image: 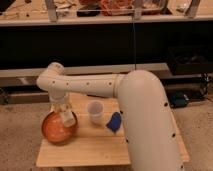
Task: Place the bottle in the ceramic bowl
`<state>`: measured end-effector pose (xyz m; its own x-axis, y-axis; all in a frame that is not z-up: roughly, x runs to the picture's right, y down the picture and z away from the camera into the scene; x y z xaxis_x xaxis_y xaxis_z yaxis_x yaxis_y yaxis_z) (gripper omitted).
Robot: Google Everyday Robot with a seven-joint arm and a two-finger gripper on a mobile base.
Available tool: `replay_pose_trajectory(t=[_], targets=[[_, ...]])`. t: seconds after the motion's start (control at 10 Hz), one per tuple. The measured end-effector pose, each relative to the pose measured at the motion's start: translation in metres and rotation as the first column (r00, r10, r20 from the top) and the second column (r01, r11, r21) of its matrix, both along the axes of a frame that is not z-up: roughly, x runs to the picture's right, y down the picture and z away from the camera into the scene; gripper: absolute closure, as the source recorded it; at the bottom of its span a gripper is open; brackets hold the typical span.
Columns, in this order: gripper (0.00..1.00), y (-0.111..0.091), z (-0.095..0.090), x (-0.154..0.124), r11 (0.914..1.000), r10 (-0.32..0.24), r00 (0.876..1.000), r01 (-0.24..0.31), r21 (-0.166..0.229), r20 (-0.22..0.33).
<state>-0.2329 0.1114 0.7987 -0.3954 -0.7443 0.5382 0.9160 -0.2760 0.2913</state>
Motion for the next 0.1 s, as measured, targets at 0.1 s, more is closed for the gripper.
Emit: replay_pose_trajectory(t=[0.1], targets=[[0.20, 0.0013, 0.0008, -0.0019, 0.9999, -0.011, 1.000, 0.011, 0.000, 0.006]])
